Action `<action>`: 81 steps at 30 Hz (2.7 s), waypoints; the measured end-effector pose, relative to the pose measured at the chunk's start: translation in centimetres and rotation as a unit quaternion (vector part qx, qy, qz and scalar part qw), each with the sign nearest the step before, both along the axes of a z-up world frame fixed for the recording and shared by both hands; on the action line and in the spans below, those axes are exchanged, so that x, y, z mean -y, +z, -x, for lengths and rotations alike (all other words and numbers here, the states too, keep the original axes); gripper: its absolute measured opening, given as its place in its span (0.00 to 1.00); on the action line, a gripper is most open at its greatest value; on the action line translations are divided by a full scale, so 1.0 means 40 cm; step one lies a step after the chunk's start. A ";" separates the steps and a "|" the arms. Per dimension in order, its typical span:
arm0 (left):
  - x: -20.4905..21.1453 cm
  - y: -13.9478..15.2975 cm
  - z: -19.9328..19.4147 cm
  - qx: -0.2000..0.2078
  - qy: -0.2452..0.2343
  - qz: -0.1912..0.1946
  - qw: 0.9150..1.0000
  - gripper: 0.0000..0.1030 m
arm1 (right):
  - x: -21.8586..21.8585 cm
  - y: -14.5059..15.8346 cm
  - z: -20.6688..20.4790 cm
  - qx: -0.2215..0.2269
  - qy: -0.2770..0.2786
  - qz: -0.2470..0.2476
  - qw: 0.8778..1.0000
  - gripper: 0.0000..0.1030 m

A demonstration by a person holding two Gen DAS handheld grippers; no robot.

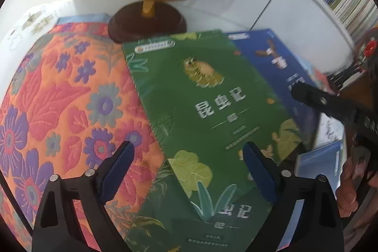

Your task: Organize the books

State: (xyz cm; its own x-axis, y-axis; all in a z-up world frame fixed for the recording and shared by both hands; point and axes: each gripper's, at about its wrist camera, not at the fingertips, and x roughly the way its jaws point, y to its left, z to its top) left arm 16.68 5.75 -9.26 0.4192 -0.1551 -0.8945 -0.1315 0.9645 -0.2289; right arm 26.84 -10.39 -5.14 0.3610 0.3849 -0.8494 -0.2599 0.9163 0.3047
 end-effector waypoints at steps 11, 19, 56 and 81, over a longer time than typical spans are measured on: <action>-0.016 -0.033 0.020 -0.023 0.003 0.008 1.000 0.59 | -0.051 -0.074 0.018 -0.072 0.047 0.007 0.996 0.30; -0.028 -0.019 0.137 -0.055 -0.017 -0.022 0.998 0.52 | -0.065 -0.061 0.155 -0.096 0.059 0.005 0.994 0.29; -0.090 -0.060 0.378 -0.121 -0.160 0.133 0.971 0.41 | 0.121 -0.197 0.603 -0.148 0.040 -0.208 0.966 0.22; -0.159 0.157 0.467 -0.033 -0.148 -0.019 0.988 0.16 | -0.104 0.068 0.717 -0.038 0.097 -0.103 0.989 0.12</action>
State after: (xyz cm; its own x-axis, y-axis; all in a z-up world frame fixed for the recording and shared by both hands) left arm -2.02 12.11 -3.00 0.3013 -0.2274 -0.9260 0.1450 0.9708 -0.1912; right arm -1.86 -6.23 -2.44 0.2019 0.6082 -0.7677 -0.3935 0.7682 0.5051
